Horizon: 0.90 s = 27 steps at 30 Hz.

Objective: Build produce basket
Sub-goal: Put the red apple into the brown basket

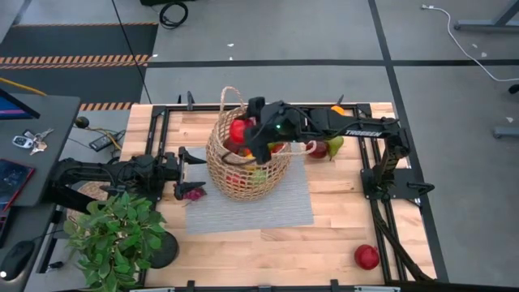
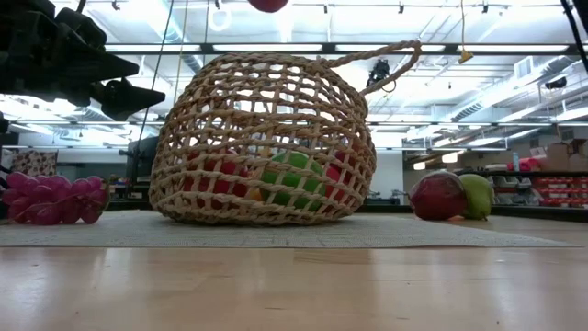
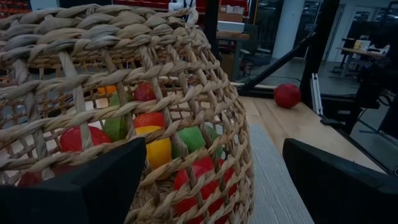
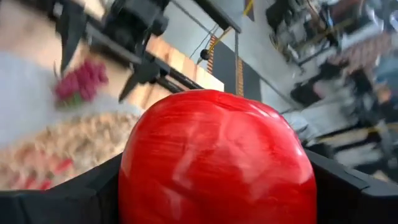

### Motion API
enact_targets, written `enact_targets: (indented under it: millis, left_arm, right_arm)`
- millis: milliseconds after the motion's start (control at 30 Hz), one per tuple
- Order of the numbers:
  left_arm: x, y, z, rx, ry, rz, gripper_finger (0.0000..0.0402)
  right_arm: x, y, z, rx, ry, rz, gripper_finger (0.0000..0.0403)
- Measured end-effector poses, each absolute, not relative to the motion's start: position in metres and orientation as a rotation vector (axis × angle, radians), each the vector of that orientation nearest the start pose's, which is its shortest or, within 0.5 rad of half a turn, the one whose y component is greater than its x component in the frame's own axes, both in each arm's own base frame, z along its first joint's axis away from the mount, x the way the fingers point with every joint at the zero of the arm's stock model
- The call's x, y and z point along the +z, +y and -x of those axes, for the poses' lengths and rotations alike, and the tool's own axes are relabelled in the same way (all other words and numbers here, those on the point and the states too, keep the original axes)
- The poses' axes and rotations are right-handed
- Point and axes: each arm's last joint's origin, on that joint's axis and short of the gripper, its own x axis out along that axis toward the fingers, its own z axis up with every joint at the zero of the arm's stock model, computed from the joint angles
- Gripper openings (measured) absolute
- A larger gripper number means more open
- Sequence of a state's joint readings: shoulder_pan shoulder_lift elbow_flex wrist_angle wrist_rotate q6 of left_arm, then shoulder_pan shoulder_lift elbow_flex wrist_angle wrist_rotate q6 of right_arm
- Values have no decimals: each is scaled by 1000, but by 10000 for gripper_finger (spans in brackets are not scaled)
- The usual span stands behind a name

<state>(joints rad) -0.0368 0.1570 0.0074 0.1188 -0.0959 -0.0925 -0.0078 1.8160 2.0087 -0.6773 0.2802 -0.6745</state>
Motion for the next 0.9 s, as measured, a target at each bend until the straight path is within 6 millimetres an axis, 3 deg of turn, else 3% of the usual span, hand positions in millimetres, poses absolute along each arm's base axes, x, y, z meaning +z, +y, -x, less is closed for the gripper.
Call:
enact_targets:
  millis: [100,533,900]
  left_arm:
    - [165,-1,-107,61,27,90,386]
    - [165,-1,-107,61,27,91,386]
    - [165,-1,-107,61,27,90,386]
  right_arm:
    - [421,-12,-397,-141,582,790,342]
    - [417,-22,-394,-164,639,761,343]
    - [411,-18,-391,-212,681,545,343]
